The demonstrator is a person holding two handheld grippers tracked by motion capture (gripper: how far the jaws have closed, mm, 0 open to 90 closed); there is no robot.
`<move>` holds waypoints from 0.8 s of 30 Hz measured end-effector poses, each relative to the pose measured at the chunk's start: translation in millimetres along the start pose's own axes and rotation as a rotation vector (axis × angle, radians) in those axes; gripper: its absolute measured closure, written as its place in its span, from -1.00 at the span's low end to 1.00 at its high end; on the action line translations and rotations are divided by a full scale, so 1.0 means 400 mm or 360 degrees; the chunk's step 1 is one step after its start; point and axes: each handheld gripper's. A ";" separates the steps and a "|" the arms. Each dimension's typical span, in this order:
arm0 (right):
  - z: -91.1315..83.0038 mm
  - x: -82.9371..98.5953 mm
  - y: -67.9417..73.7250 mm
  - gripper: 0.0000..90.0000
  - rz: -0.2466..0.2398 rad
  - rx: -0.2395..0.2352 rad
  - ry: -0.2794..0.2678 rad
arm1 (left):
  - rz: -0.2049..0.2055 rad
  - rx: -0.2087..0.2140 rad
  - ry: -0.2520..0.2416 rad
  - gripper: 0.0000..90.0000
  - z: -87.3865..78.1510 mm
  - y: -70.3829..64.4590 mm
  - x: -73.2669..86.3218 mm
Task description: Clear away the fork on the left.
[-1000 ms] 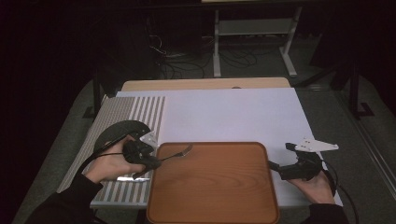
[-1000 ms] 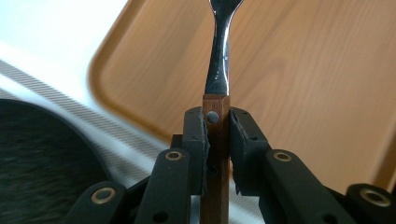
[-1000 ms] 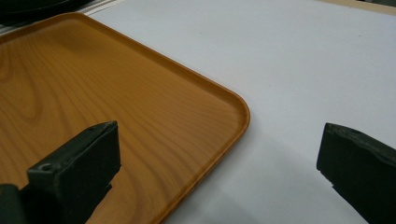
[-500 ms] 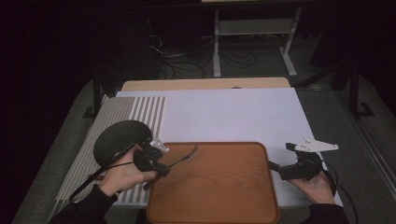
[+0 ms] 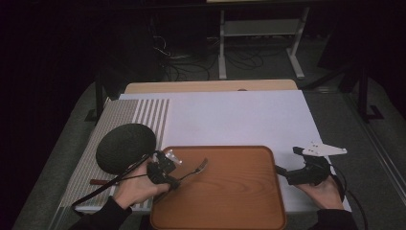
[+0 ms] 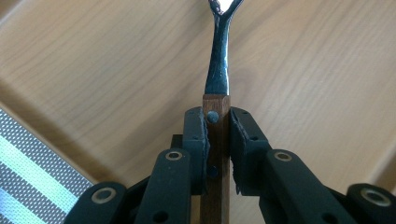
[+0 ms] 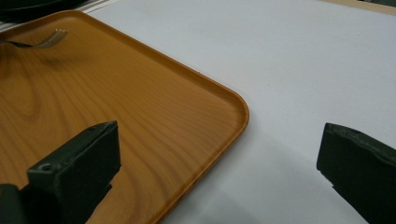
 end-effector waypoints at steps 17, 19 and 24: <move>0.001 0.000 0.000 -1.00 0.0003 0.0000 0.0004 | 0.0151 0.0102 -0.0247 0.77 -0.069 0.011 -0.005; 0.000 0.000 0.000 -1.00 0.0005 0.0001 0.0004 | 0.0174 0.0106 -0.0283 0.91 -0.081 0.016 -0.006; 0.000 0.000 -0.001 -1.00 0.0006 0.0001 0.0002 | 0.0235 0.0116 -0.0345 1.00 -0.086 0.018 -0.008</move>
Point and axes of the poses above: each handheld gripper's, and its own axes: z roughly forward along the jaws, x roughly out of its underside, y roughly to its left, and after that the axes turned 7 degrees about y, right-handed
